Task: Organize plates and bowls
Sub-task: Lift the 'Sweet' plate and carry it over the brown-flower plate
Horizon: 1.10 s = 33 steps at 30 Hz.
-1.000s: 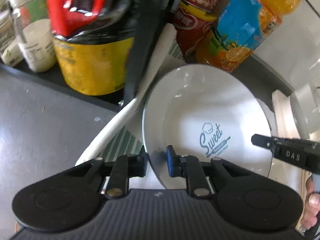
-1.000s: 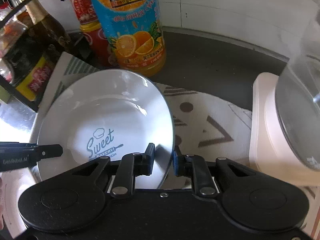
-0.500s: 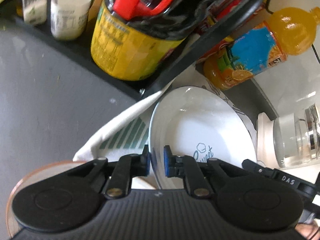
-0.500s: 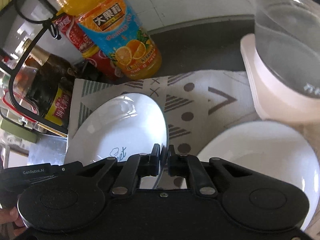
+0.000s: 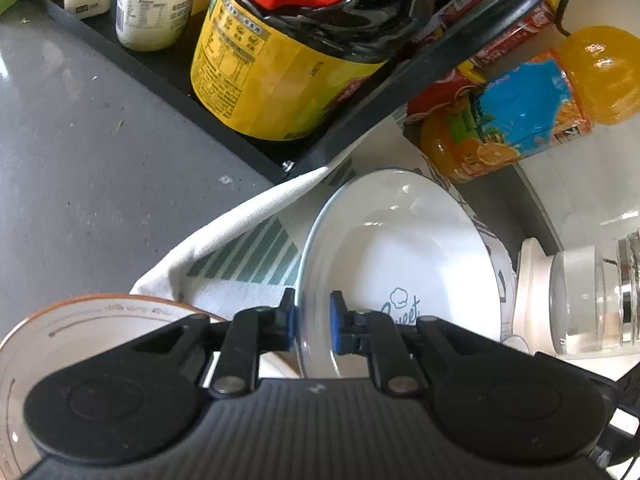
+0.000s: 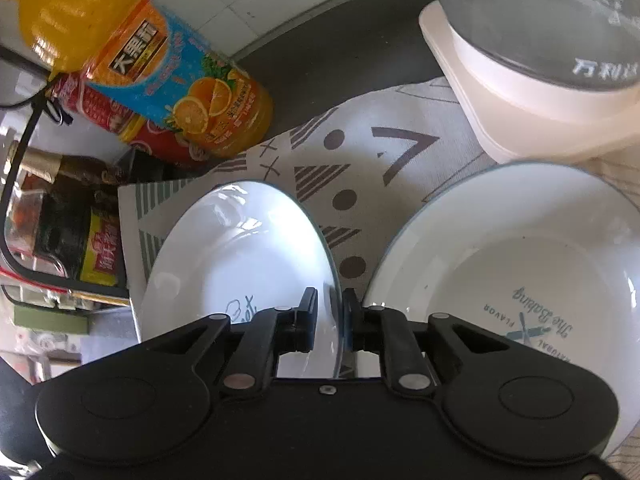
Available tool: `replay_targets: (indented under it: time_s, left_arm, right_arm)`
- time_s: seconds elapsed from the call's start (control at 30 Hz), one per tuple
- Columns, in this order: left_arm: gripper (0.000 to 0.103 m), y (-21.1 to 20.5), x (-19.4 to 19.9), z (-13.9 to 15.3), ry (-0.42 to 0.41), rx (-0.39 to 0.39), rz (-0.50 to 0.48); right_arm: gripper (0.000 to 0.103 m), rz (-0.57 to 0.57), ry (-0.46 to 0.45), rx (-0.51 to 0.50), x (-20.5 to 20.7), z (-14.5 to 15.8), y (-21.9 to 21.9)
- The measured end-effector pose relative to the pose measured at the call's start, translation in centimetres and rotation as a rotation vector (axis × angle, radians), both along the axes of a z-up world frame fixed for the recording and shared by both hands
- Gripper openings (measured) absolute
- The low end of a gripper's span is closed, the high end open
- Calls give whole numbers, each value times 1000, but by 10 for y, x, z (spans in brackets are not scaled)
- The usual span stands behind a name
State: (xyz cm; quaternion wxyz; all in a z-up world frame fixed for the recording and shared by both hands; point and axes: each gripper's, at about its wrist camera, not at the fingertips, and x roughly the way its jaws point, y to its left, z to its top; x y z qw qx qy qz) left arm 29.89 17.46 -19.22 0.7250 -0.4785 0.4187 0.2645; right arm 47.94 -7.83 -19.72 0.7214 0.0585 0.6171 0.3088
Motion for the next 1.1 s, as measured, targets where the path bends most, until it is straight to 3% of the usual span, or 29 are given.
replay_targets:
  time_s: [0.17,0.33,0.63,1.1]
  left_arm:
    - [12,-7,5,-3,27,35,-26]
    - [11,-9,-4,5,-5,77,-58]
    - [8,-17,-21,24,-24,142,-89]
    - [8,-24,-73,51,-76,174,-91]
  right_arm:
    - [10,61,-67,-32,-6,4,6]
    - [6,99,-138,22,-14,18,0]
    - [7,120,-191,61,-35,32,-10]
    - [8,133,-261,104,-84,58,-20]
